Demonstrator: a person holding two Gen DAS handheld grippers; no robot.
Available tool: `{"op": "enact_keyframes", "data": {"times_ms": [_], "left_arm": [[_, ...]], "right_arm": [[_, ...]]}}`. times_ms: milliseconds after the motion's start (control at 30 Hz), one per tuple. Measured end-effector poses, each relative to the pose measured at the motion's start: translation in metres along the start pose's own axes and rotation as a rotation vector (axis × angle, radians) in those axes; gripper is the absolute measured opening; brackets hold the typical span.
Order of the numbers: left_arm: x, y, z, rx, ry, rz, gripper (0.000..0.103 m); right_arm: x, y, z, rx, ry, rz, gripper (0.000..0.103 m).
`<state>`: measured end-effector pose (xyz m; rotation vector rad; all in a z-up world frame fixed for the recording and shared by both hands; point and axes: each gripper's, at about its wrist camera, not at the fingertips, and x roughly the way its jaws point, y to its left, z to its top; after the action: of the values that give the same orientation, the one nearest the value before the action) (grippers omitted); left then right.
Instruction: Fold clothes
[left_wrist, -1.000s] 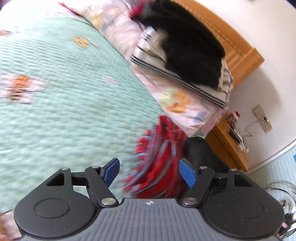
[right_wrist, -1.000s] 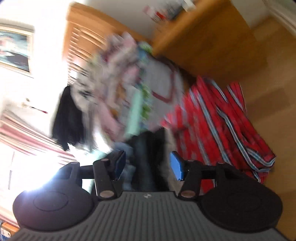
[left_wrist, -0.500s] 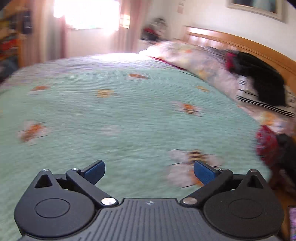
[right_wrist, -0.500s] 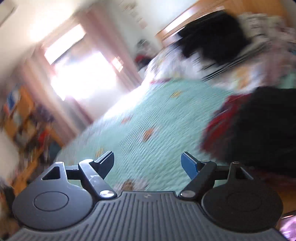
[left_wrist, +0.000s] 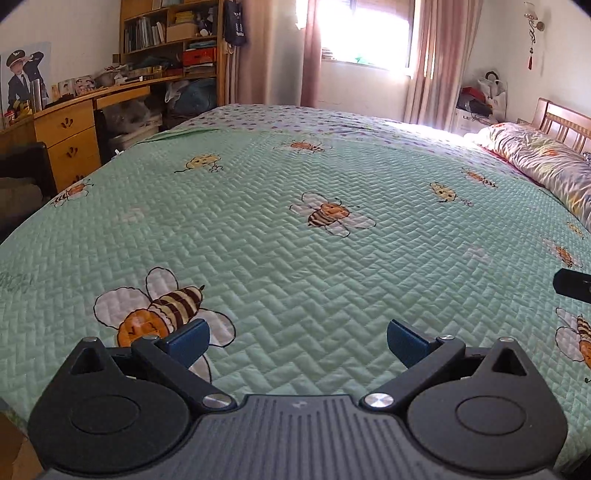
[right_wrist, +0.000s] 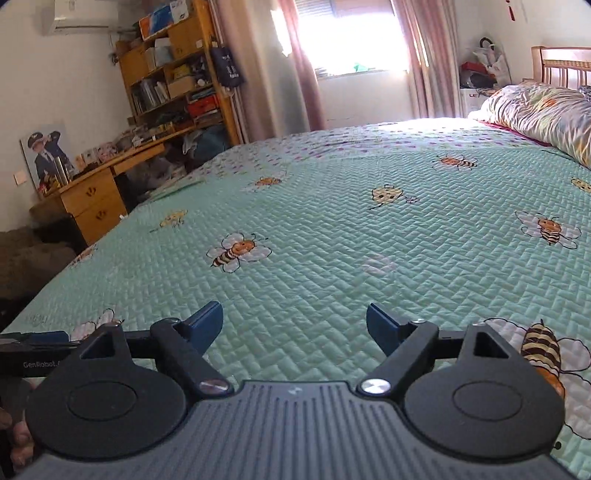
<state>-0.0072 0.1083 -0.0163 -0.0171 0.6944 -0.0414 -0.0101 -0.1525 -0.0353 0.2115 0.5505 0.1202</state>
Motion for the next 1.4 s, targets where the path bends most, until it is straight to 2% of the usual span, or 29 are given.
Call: {"op": "enact_keyframes", "data": {"times_ms": [167, 400, 633, 733, 900, 1000, 1233, 1400], "left_arm": [[0.005, 0.01, -0.016, 0.014, 0.042, 0.034, 0.102], [0.003, 0.011, -0.026, -0.037, 0.059, 0.05, 0.102], [-0.014, -0.014, -0.025, 0.063, 0.032, 0.259, 0.102], [-0.023, -0.024, -0.024, 0.11, 0.024, 0.293, 0.102], [-0.037, -0.03, -0.02, 0.082, 0.027, 0.199, 0.102], [-0.043, -0.032, -0.018, 0.081, 0.022, 0.172, 0.102], [-0.05, -0.029, -0.015, 0.037, 0.023, 0.134, 0.102], [-0.055, -0.031, -0.012, 0.043, 0.011, 0.137, 0.102]], "right_arm": [[0.029, 0.01, 0.001, 0.021, 0.137, -0.04, 0.088], [0.026, 0.017, -0.011, -0.022, 0.169, -0.08, 0.088], [0.011, 0.017, -0.01, -0.013, 0.153, -0.063, 0.088], [0.0, 0.022, -0.007, -0.04, 0.123, -0.07, 0.088], [-0.017, 0.034, -0.004, -0.094, 0.078, -0.081, 0.089], [-0.023, 0.039, -0.002, -0.111, 0.064, -0.089, 0.089], [-0.03, 0.043, 0.0, -0.128, 0.048, -0.107, 0.089], [-0.032, 0.046, -0.002, -0.142, 0.047, -0.108, 0.089]]}}
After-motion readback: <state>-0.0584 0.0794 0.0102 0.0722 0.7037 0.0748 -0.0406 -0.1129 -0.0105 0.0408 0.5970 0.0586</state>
